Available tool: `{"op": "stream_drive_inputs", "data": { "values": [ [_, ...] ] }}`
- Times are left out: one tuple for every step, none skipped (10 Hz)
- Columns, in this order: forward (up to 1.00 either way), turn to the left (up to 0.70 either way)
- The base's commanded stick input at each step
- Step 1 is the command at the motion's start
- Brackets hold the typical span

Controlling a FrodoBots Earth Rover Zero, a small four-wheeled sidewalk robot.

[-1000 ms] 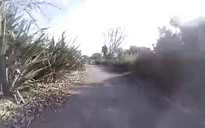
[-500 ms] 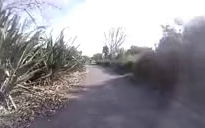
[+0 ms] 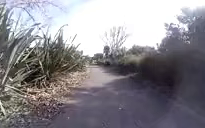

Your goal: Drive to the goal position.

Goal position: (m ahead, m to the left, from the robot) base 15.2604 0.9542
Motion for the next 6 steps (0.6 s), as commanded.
{"op": "stream_drive_inputs", "data": {
  "values": [
    [0.45, 0.0],
    [0.45, 0.0],
    [0.45, 0.0],
    [0.45, 0.0],
    [0.45, 0.0],
    [0.45, 0.0]
  ]
}}
